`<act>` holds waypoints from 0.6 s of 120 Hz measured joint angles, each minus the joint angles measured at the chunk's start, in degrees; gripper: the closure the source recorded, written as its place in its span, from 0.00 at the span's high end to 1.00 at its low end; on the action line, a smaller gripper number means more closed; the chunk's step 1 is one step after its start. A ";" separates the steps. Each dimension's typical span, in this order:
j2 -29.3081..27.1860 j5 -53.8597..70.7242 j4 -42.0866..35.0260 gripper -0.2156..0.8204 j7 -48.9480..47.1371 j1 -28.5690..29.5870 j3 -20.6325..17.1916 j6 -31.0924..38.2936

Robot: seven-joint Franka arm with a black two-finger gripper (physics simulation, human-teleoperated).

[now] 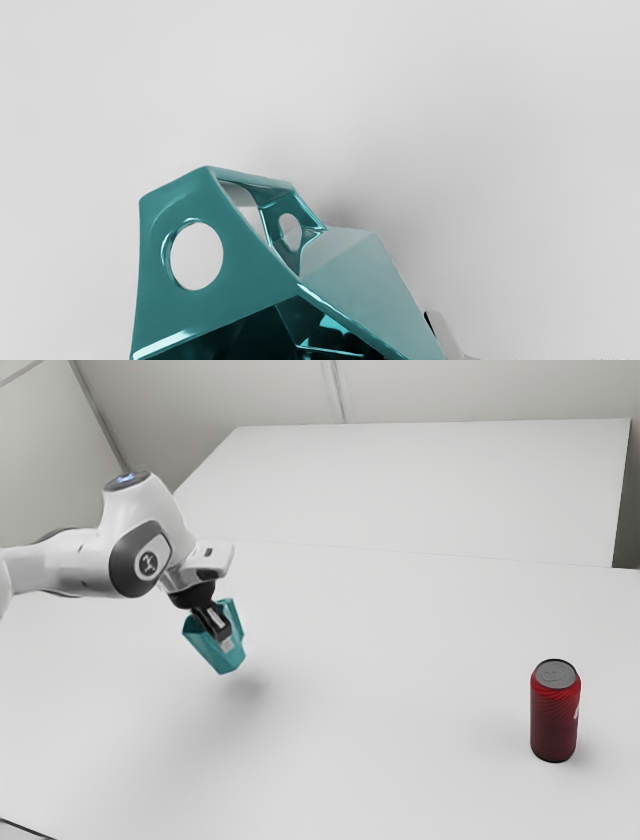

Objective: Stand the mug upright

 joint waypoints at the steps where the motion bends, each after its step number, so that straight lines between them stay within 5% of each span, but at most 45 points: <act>1: -0.02 0.25 -0.10 0.03 -0.31 0.00 -0.02 0.02; 72: 0.50 8.11 -5.74 0.03 -17.57 -0.64 -0.12 9.52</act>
